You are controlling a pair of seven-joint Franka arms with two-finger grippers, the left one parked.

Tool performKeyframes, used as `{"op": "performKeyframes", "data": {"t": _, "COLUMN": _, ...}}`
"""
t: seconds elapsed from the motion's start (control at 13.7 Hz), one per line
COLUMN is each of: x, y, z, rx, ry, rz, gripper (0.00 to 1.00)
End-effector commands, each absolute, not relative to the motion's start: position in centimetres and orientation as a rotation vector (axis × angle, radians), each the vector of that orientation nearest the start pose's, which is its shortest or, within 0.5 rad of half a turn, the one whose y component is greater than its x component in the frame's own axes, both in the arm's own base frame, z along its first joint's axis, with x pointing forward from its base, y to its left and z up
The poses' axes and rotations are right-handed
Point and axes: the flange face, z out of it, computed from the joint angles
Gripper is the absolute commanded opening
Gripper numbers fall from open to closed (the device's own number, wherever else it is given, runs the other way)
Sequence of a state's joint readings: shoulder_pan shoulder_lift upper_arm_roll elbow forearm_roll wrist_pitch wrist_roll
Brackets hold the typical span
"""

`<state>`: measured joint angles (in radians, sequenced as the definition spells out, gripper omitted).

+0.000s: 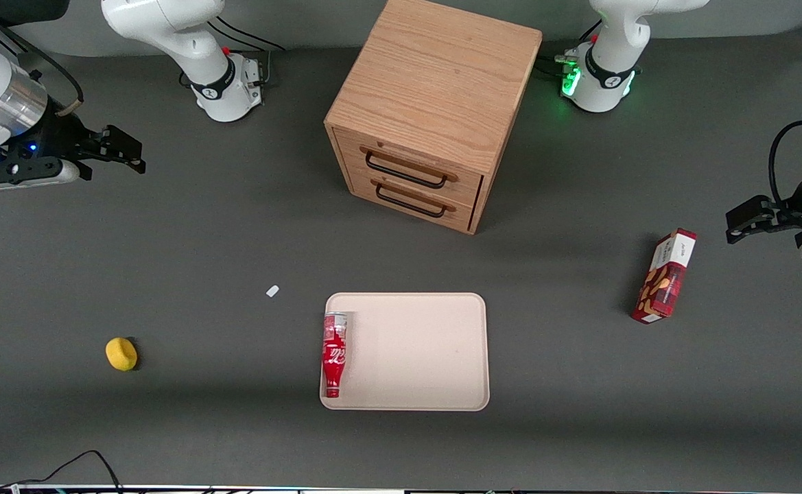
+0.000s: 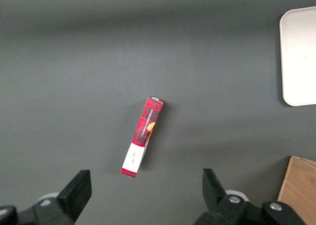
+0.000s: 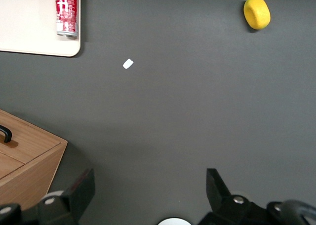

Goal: Place coke bottle on tray

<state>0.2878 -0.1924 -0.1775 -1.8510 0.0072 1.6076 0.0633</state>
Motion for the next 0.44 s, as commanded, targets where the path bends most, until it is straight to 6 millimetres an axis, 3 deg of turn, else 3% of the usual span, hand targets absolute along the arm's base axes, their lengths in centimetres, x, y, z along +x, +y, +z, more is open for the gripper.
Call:
{"op": "performKeyframes", "data": {"t": 0.0, "x": 48.90, "y": 3.80, "z": 59.55, "rx": -3.098, "ry": -0.068, "rz": 0.097, "gripper": 1.00}}
{"op": "performKeyframes", "data": {"t": 0.37, "x": 48.83, "y": 3.81, "z": 59.33, "rx": -3.099, "ry": -0.056, "rz": 0.117, "gripper": 1.00}}
